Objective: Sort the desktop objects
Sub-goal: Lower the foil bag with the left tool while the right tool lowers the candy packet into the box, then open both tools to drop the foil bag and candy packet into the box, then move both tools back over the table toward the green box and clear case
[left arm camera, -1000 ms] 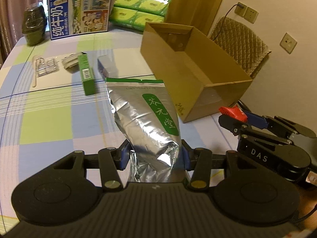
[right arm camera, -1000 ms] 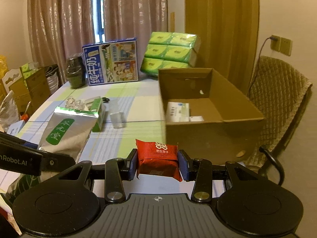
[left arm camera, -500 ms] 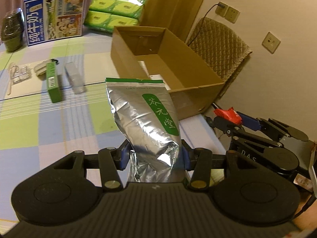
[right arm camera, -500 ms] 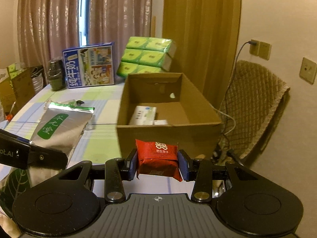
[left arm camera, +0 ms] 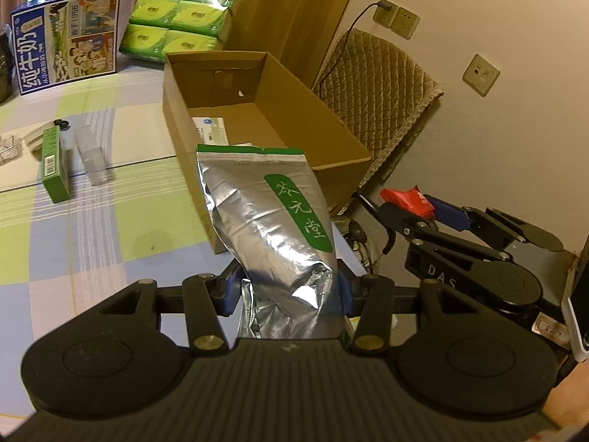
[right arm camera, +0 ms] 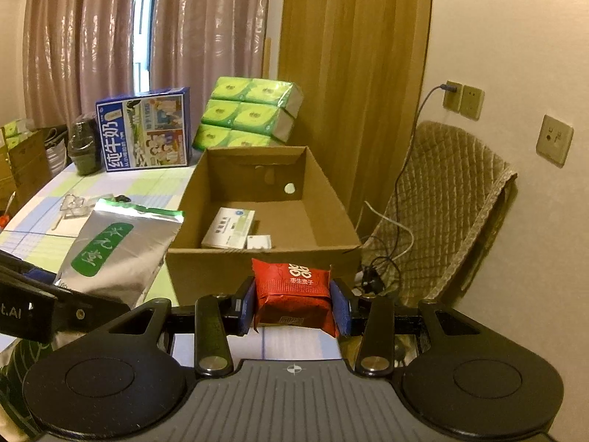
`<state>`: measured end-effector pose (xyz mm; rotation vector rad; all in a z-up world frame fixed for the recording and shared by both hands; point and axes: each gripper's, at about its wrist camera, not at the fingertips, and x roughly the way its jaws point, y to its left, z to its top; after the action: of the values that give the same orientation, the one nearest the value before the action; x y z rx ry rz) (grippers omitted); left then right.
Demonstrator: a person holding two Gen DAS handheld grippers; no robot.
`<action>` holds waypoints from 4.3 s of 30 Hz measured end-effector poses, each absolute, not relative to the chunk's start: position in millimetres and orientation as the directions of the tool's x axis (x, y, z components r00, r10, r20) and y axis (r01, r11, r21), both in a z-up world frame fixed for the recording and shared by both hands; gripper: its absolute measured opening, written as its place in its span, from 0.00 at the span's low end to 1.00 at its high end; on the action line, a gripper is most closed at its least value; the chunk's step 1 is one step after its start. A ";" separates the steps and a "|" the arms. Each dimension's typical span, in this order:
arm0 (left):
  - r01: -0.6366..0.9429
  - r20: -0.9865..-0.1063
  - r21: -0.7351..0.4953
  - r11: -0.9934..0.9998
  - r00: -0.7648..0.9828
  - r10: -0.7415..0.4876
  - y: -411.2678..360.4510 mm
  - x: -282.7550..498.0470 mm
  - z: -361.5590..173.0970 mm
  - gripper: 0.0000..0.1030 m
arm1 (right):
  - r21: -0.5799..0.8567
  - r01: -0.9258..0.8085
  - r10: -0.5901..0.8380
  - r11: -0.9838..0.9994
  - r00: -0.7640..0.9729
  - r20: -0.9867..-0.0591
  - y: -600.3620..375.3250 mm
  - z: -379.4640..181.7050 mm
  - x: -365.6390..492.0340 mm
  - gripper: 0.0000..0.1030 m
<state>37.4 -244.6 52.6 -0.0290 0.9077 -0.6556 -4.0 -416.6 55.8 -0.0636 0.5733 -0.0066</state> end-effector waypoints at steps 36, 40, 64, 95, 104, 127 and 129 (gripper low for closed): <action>0.517 -0.689 -0.293 0.804 0.469 -0.553 -319.0 174.3 75.4 0.44 | -0.026 -0.066 0.039 0.997 0.816 -0.577 -461.0 75.4 144.7 0.39; 0.494 -0.692 -0.299 0.817 0.478 -0.542 -317.8 202.8 70.3 0.44 | -0.017 -0.068 0.045 0.998 0.804 -0.592 -459.1 68.0 166.3 0.39; 0.440 -0.651 -0.281 0.853 0.565 -0.507 -280.7 234.2 47.3 0.63 | 0.078 -0.076 0.109 0.994 0.762 -0.639 -450.0 34.1 214.2 0.47; 0.369 -0.636 -0.110 0.923 0.687 -0.350 -172.4 121.9 63.7 0.99 | 0.131 -0.083 0.146 0.988 0.790 -0.595 -423.9 79.7 93.8 0.98; 0.293 -0.636 -0.126 0.948 0.710 -0.303 -128.5 88.6 64.0 0.99 | 0.123 -0.122 0.172 0.985 0.781 -0.600 -396.4 87.0 60.9 0.98; 0.121 -0.665 -0.095 0.988 0.731 -0.153 -14.7 63.6 52.0 0.99 | 0.157 -0.292 0.327 0.944 0.742 -0.586 -295.5 88.3 51.4 0.98; 0.112 -0.672 -0.095 0.989 0.726 -0.147 -8.9 65.6 49.5 0.99 | 0.160 -0.302 0.336 0.940 0.735 -0.589 -287.2 84.6 54.2 0.98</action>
<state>65.6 -8.9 49.5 -0.0493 0.7445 -0.1425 54.2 -287.2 84.6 0.0548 0.6579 0.3510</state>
